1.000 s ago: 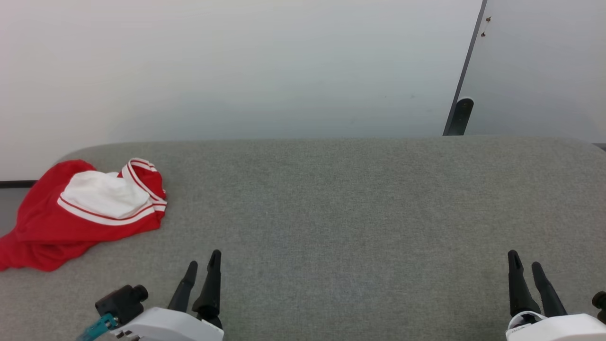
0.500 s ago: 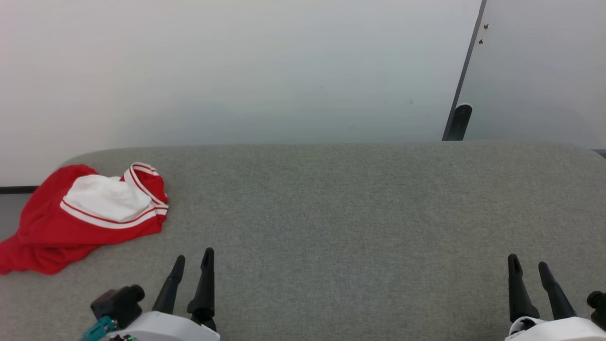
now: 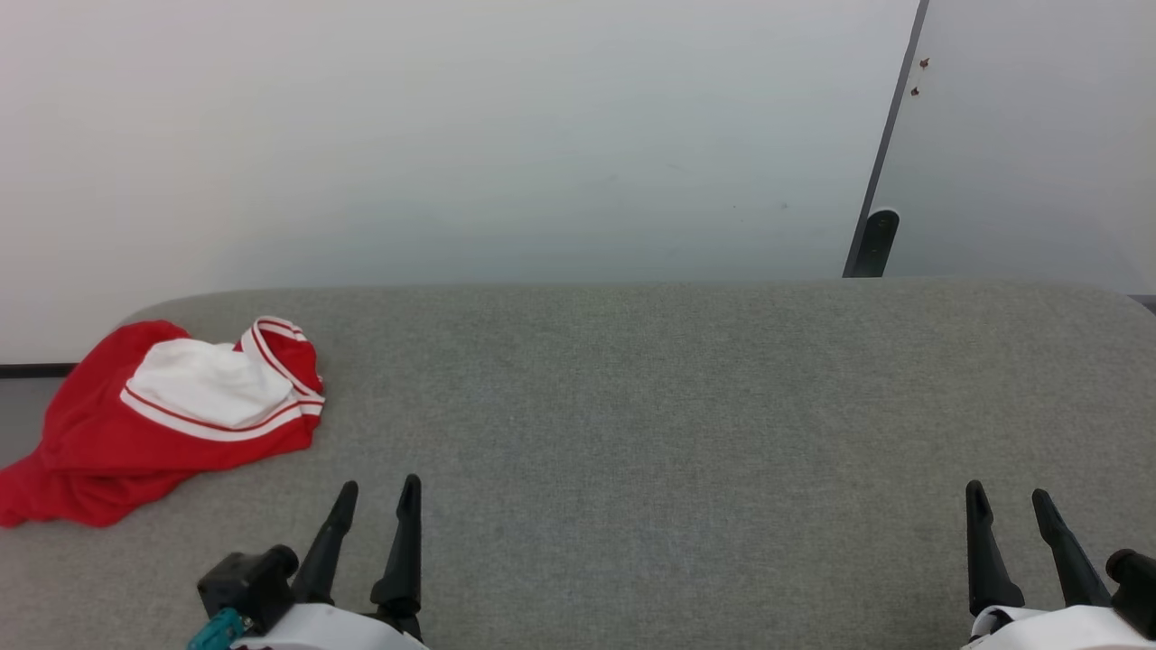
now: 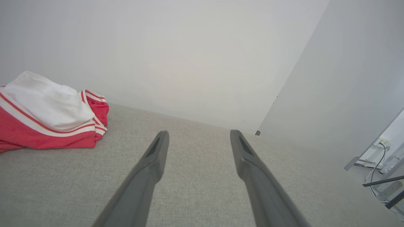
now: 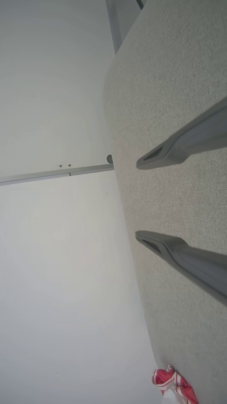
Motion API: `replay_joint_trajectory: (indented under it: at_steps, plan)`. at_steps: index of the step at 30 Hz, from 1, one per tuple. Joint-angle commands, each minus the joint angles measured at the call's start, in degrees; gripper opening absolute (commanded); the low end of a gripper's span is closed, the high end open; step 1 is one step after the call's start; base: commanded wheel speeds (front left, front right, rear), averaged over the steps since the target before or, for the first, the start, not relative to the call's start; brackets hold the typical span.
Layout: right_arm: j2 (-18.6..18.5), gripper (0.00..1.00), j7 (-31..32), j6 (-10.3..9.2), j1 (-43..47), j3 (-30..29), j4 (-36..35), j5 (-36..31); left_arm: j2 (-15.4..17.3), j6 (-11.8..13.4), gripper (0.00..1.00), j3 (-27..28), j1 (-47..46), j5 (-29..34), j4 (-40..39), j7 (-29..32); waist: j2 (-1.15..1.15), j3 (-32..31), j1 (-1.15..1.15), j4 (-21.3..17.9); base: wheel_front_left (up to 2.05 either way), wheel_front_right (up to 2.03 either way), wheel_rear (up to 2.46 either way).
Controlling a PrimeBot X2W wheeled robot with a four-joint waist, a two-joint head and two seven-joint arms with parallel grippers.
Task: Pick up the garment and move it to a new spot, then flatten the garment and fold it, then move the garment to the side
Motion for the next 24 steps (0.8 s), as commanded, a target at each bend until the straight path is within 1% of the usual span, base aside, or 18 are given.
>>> replay_joint_trajectory:
  at_steps: [1, 18, 24]
  plan:
    - [-0.2, 1.00, -0.5, 0.05, 0.7, 0.0, -0.6, -1.5, 0.0, -0.4, 1.00, -0.1, -0.1, 1.4, -0.5, -0.5, 0.00, -0.1, 0.00, 0.0, 0.00, 0.00, 0.00]
    - [-0.2, 1.00, -2.2, 0.06, 1.6, 0.0, -1.6, -10.3, -0.2, -1.0, 1.00, 0.1, 0.6, 10.1, -0.4, -2.6, 0.00, -1.3, 0.00, 0.1, 0.00, 0.00, 0.00]
    - [-0.2, 1.00, -2.8, 0.06, 1.9, -0.3, -2.1, -13.3, -0.2, -1.1, 1.00, 0.1, 0.5, 12.7, -0.3, -3.3, 0.00, -1.8, 0.00, 0.6, 0.00, 0.00, 0.00]
